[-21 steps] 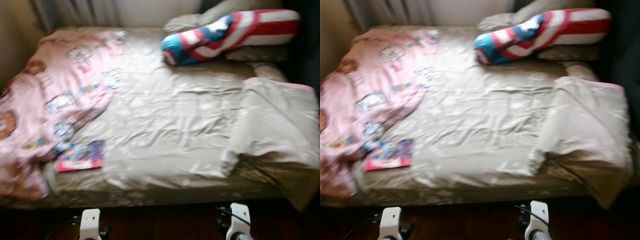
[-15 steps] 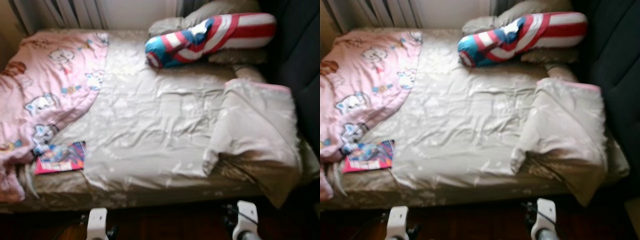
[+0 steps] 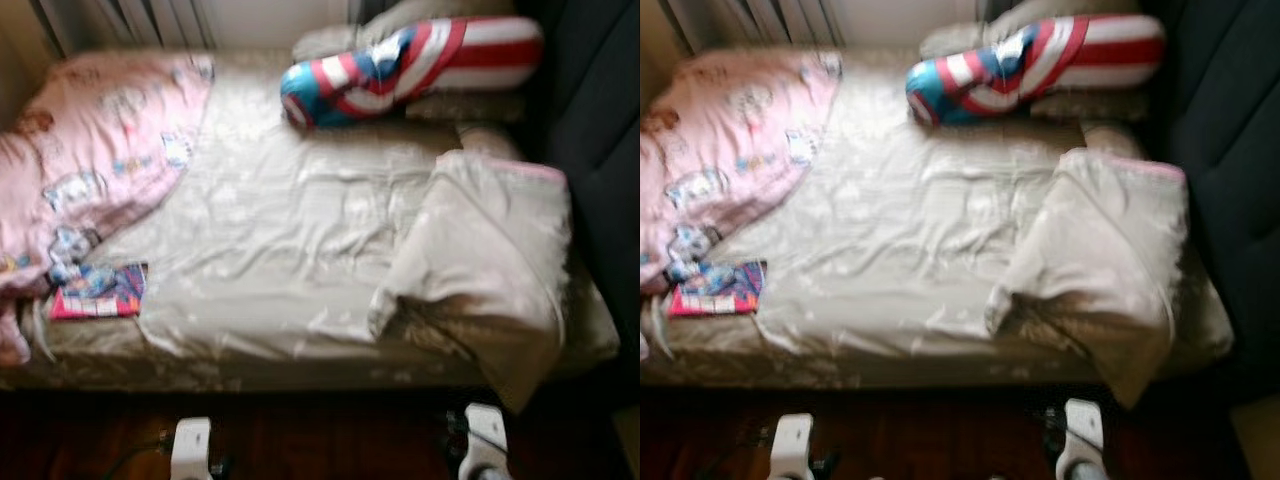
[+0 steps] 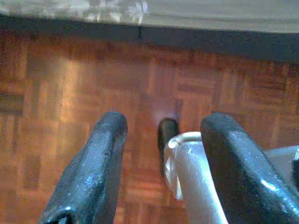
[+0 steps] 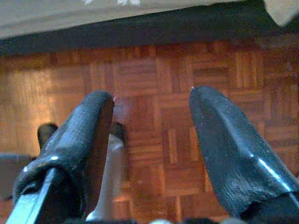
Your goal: Clean up the room
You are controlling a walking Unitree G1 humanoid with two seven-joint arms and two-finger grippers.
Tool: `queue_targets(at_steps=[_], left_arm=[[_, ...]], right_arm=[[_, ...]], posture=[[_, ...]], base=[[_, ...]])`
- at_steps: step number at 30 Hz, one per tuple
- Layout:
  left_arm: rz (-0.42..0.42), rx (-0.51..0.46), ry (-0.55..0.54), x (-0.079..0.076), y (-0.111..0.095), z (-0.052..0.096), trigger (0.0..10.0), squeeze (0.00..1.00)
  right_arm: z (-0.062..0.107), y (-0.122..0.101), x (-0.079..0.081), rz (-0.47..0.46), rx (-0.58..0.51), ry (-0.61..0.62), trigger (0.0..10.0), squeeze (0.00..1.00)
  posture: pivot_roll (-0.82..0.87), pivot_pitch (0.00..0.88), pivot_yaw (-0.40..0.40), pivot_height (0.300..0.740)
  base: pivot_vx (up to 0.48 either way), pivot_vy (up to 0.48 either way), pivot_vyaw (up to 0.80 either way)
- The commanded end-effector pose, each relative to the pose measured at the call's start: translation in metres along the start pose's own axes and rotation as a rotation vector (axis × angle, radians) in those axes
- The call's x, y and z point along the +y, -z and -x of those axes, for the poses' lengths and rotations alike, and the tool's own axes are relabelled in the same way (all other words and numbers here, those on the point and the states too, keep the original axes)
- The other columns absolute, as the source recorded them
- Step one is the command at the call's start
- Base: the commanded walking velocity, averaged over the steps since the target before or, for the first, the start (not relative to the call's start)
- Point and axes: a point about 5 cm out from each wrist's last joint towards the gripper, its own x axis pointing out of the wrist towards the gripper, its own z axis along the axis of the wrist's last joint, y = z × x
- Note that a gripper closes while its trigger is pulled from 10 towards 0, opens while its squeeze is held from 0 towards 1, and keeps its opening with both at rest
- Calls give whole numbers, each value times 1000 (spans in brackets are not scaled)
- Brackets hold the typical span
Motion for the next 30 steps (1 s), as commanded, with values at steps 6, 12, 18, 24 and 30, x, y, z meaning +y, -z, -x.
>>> queue_targets(at_steps=[6, 12, 18, 24, 30], left_arm=[[1, 36, -14, 5, 11, 4, 10000, 0], [4, 40, -10, 2, 13, 4, 10000, 0], [13, 39, -6, 0, 13, 4, 10000, 0], [22, 40, -2, 0, 12, 3, 10000, 0], [21, 41, 2, 0, 12, 3, 10000, 0]], right_arm=[[1, 3, -2, -15, 12, 10, 10000, 0], [1, 3, -2, -17, 10, 9, 10000, 0], [1, 3, -3, -22, 5, 8, 10000, 0], [1, 4, -3, -22, 8, 9, 10000, 0], [1, 5, -3, -16, 13, 12, 10000, 0]], posture=[[-10, 148, -18, 736], [-12, 140, -19, 736], [-14, 123, -22, 736], [-15, 105, -18, 736], [-19, 99, -15, 736]], base=[[0, -320, 133], [0, -266, 0], [0, 0, 0], [0, 0, 0], [0, 0, 0]])
